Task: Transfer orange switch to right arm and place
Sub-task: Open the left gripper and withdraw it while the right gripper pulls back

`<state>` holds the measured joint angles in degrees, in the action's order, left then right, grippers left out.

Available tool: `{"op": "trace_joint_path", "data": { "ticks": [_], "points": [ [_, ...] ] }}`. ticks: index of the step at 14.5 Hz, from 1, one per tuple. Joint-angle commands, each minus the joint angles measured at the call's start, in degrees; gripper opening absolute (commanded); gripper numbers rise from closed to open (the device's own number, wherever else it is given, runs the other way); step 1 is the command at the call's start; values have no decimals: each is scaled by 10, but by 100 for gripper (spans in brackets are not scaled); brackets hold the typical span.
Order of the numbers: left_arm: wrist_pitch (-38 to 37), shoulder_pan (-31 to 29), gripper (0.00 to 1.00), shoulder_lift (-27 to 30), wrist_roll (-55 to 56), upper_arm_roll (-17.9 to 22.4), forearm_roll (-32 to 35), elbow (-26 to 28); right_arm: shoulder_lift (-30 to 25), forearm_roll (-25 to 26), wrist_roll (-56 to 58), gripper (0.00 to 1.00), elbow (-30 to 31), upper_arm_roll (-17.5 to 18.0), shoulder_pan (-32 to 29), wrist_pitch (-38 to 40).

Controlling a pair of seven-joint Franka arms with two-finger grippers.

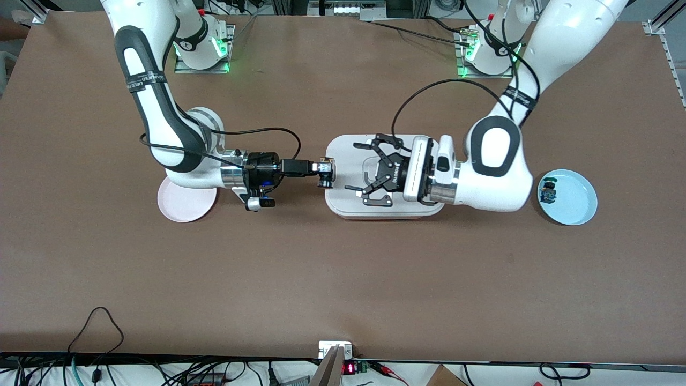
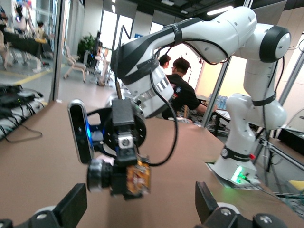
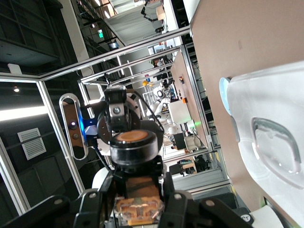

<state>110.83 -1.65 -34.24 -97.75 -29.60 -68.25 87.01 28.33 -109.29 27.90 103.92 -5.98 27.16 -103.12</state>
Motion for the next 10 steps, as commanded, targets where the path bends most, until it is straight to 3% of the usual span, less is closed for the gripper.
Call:
{"op": "trace_joint_path", "data": {
  "ticks": [1,4,6,10],
  "points": [
    [-33,1,100,14,94,2,70,-9,-4,16,9,0,-3,-18,-5,4],
    [-75,-8,100,39,228,4,164,-8,-4,86,13,0,-6,-30,-29,0],
    [-127,-27,100,51,304,5,229,-3,-7,153,17,0,-8,-48,-45,7],
    [-176,-66,100,58,420,2,377,-25,-16,315,22,0,-10,-49,-85,4]
  ]
}}
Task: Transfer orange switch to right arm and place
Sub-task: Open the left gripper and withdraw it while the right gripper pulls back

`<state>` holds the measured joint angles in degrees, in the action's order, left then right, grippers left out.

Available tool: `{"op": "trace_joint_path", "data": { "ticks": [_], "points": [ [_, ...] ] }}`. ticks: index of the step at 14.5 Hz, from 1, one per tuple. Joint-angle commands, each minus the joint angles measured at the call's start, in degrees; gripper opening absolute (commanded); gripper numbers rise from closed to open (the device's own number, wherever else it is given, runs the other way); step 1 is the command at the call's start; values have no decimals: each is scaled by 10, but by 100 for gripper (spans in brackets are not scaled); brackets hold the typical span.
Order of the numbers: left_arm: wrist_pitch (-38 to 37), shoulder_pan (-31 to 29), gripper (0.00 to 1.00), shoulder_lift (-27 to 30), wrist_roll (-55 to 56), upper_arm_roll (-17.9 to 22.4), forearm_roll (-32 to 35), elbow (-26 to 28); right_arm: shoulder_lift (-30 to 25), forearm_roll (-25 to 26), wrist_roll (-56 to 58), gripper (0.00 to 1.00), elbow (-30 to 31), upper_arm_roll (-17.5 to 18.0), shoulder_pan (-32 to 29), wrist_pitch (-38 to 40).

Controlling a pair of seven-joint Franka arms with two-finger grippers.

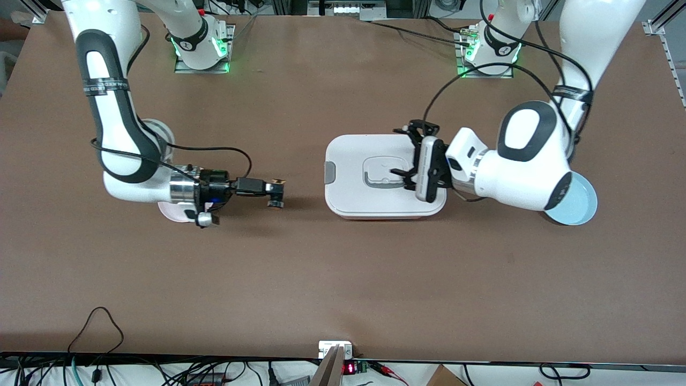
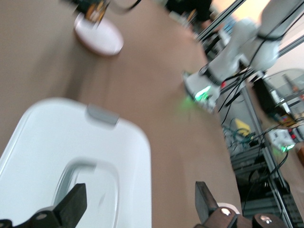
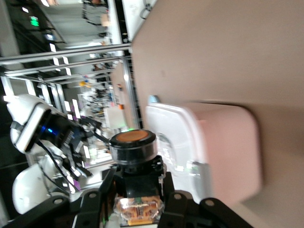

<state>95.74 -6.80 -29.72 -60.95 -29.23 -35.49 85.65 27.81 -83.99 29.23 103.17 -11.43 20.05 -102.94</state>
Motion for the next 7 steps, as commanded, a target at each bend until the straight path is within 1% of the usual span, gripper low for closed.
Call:
{"op": "trace_joint_path", "data": {
  "ticks": [1,2,3,4,6,7],
  "points": [
    [-38,-15,100,16,94,0,89,-20,-14,108,26,0,-2,5,-23,-1],
    [-47,-15,100,25,141,-4,146,-40,-17,147,42,0,-2,5,-26,-1],
    [-75,-15,100,27,191,-7,202,-59,-22,193,55,0,-3,5,-34,-2],
    [-111,-15,100,28,232,-7,242,-77,-26,239,66,0,-3,5,-40,-2],
    [-151,-10,100,30,308,-8,333,-111,-36,322,85,0,-2,5,-48,-3],
    [-173,-8,100,30,341,-7,383,-116,-36,364,104,0,-2,5,-53,-6]
  ]
}}
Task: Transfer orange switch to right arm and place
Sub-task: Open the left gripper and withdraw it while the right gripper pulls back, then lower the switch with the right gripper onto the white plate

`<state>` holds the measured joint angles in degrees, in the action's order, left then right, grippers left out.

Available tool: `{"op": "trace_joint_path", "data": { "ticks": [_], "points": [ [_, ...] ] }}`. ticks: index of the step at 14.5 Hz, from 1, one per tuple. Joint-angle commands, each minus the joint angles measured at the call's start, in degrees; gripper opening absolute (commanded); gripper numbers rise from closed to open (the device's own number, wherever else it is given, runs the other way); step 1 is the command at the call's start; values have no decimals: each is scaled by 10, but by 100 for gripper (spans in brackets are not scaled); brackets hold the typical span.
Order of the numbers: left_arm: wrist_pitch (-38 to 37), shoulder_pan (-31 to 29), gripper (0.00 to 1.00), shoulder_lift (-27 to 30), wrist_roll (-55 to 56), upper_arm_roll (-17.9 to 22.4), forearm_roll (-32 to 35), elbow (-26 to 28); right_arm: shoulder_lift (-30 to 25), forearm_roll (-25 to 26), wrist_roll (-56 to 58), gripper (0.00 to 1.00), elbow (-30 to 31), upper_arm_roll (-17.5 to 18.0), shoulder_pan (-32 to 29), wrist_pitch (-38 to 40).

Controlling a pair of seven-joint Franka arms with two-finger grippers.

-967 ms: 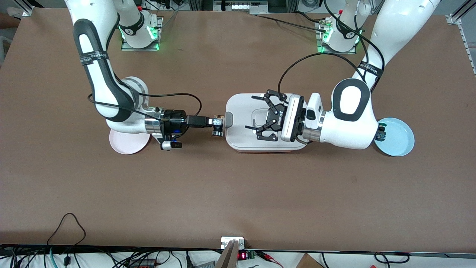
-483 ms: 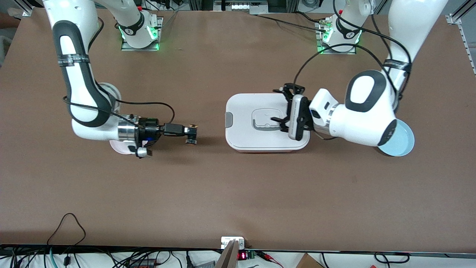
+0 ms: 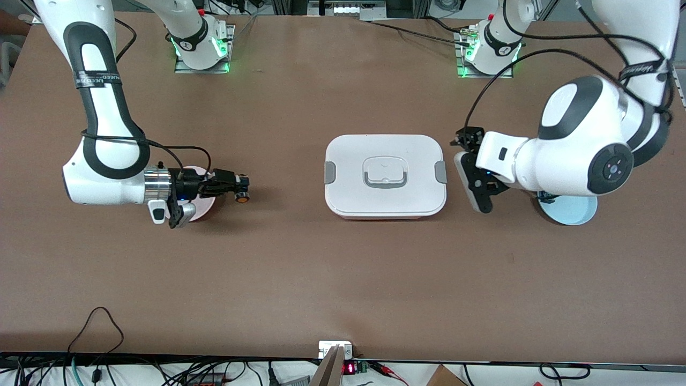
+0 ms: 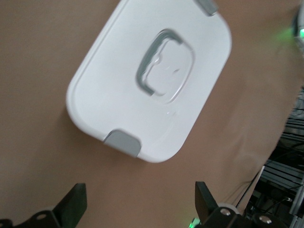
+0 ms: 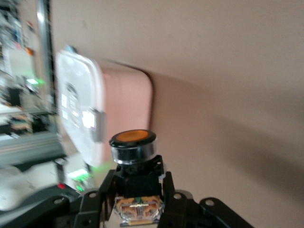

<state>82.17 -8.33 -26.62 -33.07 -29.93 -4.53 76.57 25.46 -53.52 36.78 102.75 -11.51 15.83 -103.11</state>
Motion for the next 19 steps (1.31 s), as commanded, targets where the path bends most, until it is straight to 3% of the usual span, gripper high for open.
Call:
{"op": "trace_joint_path", "data": {
  "ticks": [1,4,6,9,11,15,19],
  "points": [
    [-38,8,100,10,92,6,97,-20,-16,101,54,0,3,6,-11,-13],
    [-25,12,100,56,237,45,101,-12,-28,237,109,0,3,6,-10,-39],
    [19,43,100,96,330,104,97,20,-32,310,162,0,3,7,-9,-39],
    [114,103,100,189,402,215,83,129,-42,374,234,0,7,7,-8,-43],
    [127,107,100,255,418,250,42,210,-45,416,283,0,10,7,-8,-55],
    [122,116,100,288,444,249,51,213,-50,487,362,0,33,8,-6,-109],
    [105,115,100,280,445,239,51,195,-51,489,426,0,78,8,-5,-180]
  ]
}}
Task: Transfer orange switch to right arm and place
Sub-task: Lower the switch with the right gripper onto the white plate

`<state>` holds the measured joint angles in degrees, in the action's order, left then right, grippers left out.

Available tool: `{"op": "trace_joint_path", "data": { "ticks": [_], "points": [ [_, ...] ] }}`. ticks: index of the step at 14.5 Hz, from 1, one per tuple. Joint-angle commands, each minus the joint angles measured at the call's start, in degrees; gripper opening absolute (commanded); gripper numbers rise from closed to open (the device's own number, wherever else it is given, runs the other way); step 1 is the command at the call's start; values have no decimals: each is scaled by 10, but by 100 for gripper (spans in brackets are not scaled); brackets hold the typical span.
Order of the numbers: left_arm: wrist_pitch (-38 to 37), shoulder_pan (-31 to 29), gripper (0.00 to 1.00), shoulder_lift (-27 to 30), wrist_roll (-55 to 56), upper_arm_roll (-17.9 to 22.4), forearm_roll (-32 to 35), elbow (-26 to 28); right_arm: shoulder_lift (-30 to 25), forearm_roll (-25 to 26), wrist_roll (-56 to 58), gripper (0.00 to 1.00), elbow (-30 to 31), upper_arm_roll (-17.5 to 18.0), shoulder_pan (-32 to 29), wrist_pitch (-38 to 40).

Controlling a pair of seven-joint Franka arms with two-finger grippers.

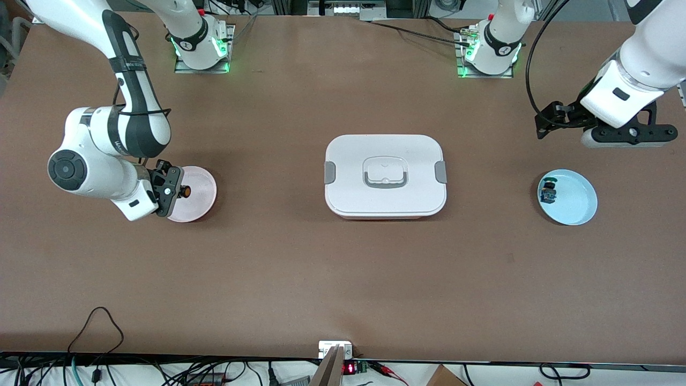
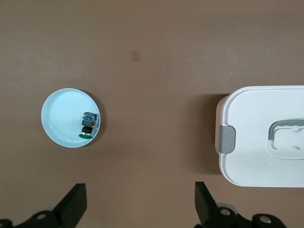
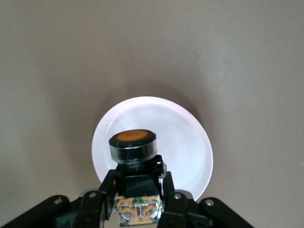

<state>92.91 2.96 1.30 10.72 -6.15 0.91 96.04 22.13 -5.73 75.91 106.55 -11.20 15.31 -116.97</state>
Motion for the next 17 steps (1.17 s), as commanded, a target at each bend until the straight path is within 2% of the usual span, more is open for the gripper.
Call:
{"op": "trace_joint_path", "data": {
  "ticks": [1,3,6,17],
  "points": [
    [-3,2,100,-2,7,3,-5,-3,-17,11,48,0,51,5,0,-60],
    [-1,4,100,-12,8,1,-4,-17,-17,15,76,0,70,4,0,-89],
    [-4,3,100,-13,8,1,-4,-18,-16,48,85,0,85,4,-1,-107],
    [-7,2,100,-14,10,3,-4,-18,-15,66,84,0,179,4,0,-229]
  ]
}}
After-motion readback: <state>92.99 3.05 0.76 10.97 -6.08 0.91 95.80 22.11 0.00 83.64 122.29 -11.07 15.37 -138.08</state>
